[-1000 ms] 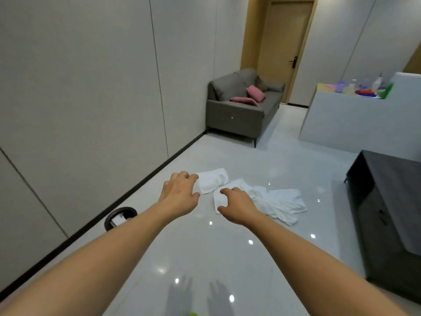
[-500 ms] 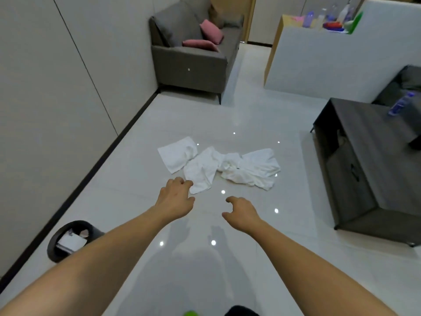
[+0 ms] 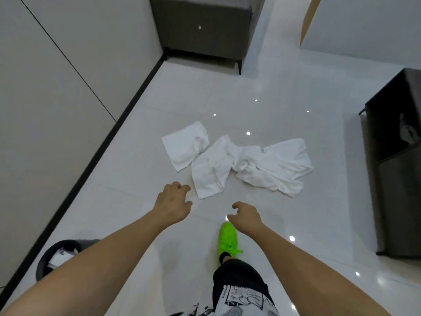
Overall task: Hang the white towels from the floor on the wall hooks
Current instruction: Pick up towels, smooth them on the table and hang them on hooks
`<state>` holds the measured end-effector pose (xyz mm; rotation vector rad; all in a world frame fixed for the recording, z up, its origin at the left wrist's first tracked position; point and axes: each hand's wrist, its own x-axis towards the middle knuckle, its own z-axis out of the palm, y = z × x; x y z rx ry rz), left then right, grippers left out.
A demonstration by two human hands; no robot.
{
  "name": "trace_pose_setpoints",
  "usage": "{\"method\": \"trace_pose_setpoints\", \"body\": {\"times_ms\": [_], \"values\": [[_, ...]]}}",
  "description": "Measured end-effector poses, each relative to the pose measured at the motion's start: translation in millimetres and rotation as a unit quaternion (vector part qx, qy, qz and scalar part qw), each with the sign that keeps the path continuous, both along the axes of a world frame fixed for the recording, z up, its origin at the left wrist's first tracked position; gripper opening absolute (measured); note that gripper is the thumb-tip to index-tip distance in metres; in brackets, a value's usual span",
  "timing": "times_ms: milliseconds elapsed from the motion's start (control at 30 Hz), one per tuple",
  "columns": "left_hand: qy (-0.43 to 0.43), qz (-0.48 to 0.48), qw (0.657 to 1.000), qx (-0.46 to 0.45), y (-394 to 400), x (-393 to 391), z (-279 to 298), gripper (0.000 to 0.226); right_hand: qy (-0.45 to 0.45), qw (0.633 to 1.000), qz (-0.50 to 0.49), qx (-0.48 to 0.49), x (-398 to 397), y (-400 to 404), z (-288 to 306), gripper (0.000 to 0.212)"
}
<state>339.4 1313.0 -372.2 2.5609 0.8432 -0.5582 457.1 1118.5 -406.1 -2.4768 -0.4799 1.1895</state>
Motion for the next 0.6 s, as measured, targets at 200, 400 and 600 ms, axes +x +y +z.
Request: {"method": "trace_pose_setpoints", "body": {"times_ms": [200,400,600], "values": [[0.012,0.051,0.998,-0.036,54,89,-40,0.050,0.045,0.998,-0.037,-0.023,91,52,-48,0.051],[0.045,0.056,0.994,-0.086,96,139,-136,0.047,0.074,0.993,-0.070,-0.055,145,96,-138,0.044],[0.080,0.047,0.986,-0.141,141,179,-321,0.044,0.100,0.980,-0.135,-0.104,174,138,-312,0.040]]}}
